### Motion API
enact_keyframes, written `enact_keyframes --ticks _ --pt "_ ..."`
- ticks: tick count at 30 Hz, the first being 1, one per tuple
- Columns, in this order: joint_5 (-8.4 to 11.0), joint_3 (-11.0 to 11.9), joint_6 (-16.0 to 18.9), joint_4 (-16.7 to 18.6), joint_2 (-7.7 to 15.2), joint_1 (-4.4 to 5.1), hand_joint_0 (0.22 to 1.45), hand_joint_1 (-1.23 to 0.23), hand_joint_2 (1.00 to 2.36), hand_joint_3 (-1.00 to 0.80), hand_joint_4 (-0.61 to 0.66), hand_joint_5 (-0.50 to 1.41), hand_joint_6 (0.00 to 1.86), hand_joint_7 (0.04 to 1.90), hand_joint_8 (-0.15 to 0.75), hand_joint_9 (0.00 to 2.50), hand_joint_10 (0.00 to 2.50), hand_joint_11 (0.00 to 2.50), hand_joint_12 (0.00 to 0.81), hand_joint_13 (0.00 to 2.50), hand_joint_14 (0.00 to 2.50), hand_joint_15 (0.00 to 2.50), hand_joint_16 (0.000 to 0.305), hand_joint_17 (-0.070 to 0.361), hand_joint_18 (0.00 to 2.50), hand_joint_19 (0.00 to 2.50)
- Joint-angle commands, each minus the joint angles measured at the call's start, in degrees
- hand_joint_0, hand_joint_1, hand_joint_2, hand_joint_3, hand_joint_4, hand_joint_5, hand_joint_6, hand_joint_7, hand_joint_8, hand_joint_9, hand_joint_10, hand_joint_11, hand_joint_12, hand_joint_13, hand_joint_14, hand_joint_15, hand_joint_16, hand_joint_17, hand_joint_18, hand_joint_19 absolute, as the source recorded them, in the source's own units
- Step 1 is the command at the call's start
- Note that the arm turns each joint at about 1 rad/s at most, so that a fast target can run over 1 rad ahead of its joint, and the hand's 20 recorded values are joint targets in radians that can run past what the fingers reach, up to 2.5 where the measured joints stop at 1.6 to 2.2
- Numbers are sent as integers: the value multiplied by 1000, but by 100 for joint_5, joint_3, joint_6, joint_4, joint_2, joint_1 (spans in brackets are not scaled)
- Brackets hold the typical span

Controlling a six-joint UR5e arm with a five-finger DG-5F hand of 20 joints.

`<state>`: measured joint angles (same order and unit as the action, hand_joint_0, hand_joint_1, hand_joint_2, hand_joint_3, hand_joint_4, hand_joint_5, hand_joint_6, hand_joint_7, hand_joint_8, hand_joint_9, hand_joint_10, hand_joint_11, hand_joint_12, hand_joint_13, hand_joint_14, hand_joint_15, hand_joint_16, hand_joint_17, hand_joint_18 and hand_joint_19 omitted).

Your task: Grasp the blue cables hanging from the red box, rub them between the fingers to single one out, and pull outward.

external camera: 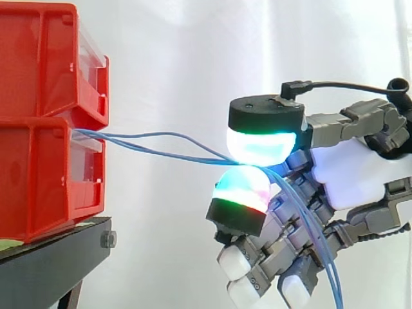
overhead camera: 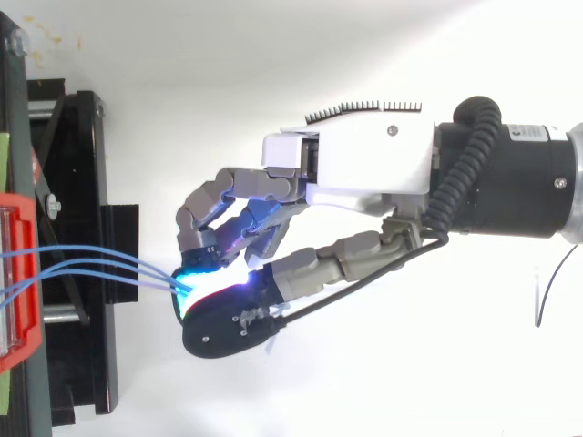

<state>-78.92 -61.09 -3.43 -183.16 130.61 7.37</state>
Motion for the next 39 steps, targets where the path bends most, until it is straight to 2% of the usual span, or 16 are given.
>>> enact_keyframes --ticks 1,4,8,9,17,28,39 --pt "8 0 0 0 0 1 539 -730 1090 -84 272 -164 862 1069 307 756 7 378 422 656 6 218 63 142 715 482" --pt "-1 0 0 0 0 1 524 -768 1152 -115 283 -171 868 1055 307 744 5 387 423 654 6 224 64 144 721 471" --pt "-1 0 0 0 0 1 560 -826 1068 -127 278 -184 878 1034 294 693 7 386 410 632 6 221 62 139 698 463" --pt "-1 0 0 0 0 1 579 -839 1012 -119 270 -185 878 1033 290 683 5 395 405 622 7 221 60 136 687 459" --pt "-1 0 9 0 0 -34 601 -888 1006 -193 246 -199 880 1050 261 629 6 399 377 583 7 223 55 123 625 467" --pt "-80 9 0 0 0 -43 582 -876 1009 -312 223 -212 874 1070 232 598 8 408 338 555 8 226 47 106 573 495" --pt "-80 44 9 -44 0 -52 605 -919 1011 -276 229 -225 880 1046 227 568 8 415 337 559 8 232 48 107 593 493"
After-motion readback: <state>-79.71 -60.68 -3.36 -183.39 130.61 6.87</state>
